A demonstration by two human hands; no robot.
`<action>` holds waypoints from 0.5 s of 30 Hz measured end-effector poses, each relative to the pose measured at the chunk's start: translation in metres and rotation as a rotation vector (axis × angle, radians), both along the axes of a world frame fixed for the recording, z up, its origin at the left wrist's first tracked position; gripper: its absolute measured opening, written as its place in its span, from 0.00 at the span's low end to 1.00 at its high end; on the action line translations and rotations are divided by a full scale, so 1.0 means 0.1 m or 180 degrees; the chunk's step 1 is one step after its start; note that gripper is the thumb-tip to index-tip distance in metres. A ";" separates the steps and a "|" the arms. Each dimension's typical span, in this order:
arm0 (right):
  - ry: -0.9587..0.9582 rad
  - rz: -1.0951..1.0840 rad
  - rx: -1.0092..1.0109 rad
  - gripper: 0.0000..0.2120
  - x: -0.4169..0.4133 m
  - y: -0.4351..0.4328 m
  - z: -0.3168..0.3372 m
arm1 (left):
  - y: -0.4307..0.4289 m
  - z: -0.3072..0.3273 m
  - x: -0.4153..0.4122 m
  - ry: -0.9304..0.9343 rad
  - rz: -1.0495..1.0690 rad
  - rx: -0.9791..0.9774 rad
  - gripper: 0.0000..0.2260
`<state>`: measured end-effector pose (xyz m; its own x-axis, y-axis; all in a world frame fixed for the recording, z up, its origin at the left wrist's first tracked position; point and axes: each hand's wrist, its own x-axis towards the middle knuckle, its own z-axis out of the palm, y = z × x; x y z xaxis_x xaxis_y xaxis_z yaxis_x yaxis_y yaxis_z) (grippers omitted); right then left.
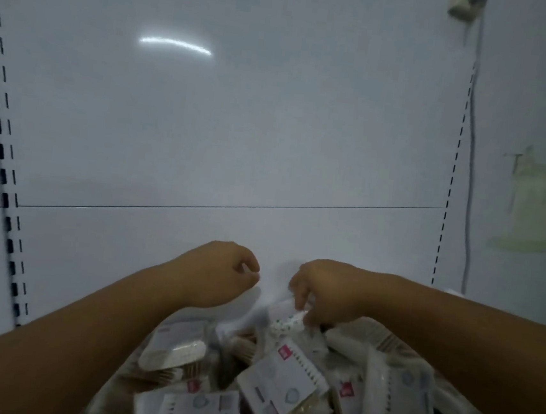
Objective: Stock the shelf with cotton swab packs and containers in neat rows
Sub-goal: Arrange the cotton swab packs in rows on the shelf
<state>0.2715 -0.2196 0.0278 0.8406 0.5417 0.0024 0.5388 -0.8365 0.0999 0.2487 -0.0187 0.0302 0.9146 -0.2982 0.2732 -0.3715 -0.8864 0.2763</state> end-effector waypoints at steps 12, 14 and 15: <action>-0.1686 0.2292 0.1981 0.13 -0.11 0.42 0.24 | 0.45 0.08 -0.42 0.1259 -0.0026 -0.3770 0.20; -0.1393 0.2271 0.2253 0.21 -0.08 0.61 0.22 | 0.59 0.05 -0.57 0.0719 0.0258 -0.3641 0.16; -0.1217 0.2142 0.2276 0.25 -0.04 0.69 0.18 | 0.67 0.03 -0.64 0.0537 0.0492 -0.3512 0.15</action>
<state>0.2674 -0.1503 0.0461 0.2427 0.6642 0.7070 0.9508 -0.3076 -0.0374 0.1844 0.0483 0.0337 0.9710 0.1497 0.1867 -0.1626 -0.1595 0.9737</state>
